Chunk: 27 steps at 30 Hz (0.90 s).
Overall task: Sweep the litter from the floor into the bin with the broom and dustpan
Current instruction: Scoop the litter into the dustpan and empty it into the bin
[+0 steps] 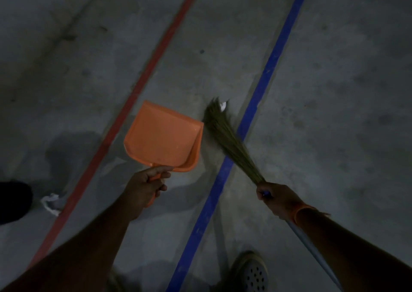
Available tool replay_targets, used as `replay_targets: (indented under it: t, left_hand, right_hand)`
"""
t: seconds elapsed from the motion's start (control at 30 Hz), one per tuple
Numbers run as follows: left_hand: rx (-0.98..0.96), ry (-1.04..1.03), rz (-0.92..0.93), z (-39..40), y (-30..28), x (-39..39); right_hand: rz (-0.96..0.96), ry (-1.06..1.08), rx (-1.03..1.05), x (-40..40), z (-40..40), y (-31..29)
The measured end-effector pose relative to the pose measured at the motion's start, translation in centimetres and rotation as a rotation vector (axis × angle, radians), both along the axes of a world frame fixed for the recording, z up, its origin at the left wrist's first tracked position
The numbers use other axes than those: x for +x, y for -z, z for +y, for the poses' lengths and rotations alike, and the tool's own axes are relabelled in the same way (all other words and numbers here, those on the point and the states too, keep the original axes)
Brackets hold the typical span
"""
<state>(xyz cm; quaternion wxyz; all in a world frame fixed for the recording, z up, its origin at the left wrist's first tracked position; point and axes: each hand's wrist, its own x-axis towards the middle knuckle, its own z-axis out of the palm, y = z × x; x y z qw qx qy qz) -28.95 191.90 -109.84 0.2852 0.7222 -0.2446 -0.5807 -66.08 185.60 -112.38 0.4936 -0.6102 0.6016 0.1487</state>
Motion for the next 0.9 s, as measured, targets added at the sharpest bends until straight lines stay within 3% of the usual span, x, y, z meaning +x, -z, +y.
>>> replay_targets:
  t: [0.2,0.43,0.57,0.67,0.8,0.9]
  left_hand:
    - [0.030,-0.103,-0.033,3.8,-1.1,5.6]
    - [0.053,-0.150,-0.013,8.0,-1.3,9.6]
    - [0.108,-0.222,-0.006,10.6,-1.1,11.1]
    - [0.144,-0.273,-0.004,12.9,-0.6,12.6]
    - [0.173,-0.300,0.042,17.0,0.6,15.7]
    - [0.174,-0.304,0.078,20.4,2.1,18.6]
  right_hand:
    - [-0.059,-0.220,-0.121,5.3,0.5,-1.4]
    - [-0.053,-0.051,-0.096,7.8,-0.7,-4.0]
    - [-0.040,-0.082,-0.111,10.4,-1.1,-3.9]
    - [-0.052,-0.171,-0.163,13.2,-1.6,-2.9]
    - [-0.086,-0.028,-0.173,16.7,-3.0,0.0]
    - [-0.053,-0.041,-0.179,19.2,-4.1,2.4]
